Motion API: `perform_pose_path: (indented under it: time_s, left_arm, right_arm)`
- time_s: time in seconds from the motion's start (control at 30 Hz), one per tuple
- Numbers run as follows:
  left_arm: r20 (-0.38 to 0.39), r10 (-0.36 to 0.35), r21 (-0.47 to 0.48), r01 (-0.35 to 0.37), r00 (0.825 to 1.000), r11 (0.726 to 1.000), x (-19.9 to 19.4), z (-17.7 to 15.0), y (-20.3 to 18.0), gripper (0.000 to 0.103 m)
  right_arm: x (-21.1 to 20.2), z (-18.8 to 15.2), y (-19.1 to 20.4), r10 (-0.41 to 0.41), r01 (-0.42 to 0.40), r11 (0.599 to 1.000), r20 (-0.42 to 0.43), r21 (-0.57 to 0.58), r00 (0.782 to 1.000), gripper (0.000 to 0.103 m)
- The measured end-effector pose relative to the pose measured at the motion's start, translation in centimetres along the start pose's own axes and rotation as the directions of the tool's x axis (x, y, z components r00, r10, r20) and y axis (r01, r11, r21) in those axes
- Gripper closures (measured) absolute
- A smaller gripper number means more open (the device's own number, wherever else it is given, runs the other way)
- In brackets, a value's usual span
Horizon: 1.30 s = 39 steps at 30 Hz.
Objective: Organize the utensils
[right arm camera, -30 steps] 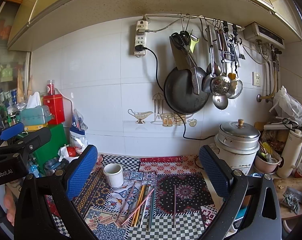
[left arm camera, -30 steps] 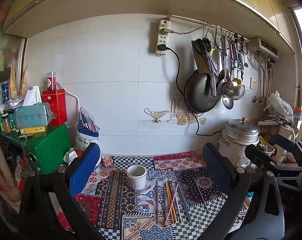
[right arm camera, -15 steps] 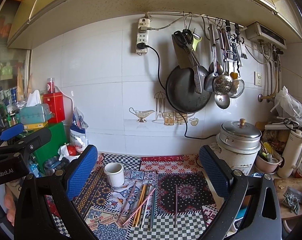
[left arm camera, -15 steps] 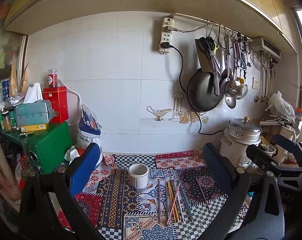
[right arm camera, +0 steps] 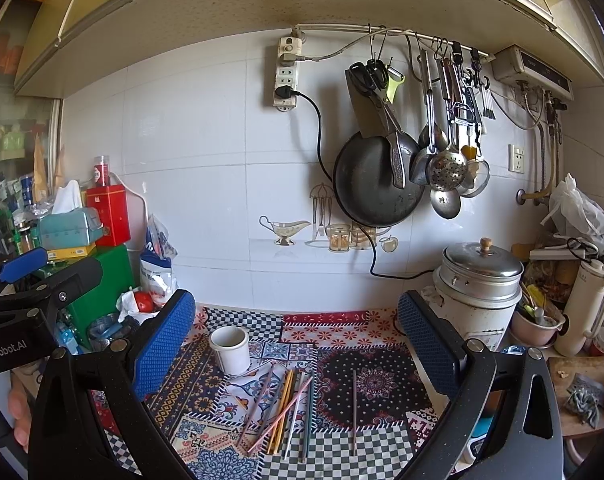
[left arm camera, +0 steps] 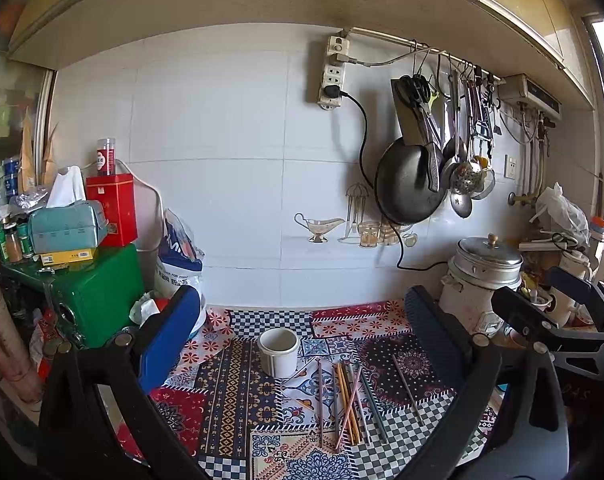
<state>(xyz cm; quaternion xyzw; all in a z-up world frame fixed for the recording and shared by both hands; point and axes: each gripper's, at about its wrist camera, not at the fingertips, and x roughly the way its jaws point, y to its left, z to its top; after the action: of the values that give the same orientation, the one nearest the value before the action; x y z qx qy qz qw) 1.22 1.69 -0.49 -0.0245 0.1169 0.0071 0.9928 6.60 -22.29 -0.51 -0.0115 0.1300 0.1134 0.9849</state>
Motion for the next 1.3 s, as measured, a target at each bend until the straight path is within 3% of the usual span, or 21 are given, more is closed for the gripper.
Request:
perform_pose_path:
  time_s: [0.7,1.03,1.3]
  left_arm:
    - [0.001,-0.009,0.003,0.009,1.0,1.0,-0.2,-0.1,0.0,0.0]
    - [-0.032,-0.014,-0.012,0.014,0.999,1.0,1.5,-0.2,0.2,0.0]
    - [-0.128,-0.008,-0.021,0.006,0.992,1.0,6.3,-2.3,0.2,0.0]
  right_arm:
    - [0.1,-0.3,0.1,-0.008,0.008,1.0,-0.005,0.004,1.0,0.002]
    - [1.6,-0.8,-0.3,-0.027,0.028,1.0,-0.031,0.014,0.999,0.002]
    - [5.9,-3.4,-1.7,-0.09,0.094,0.995,-0.155,0.015,0.984,0.002]
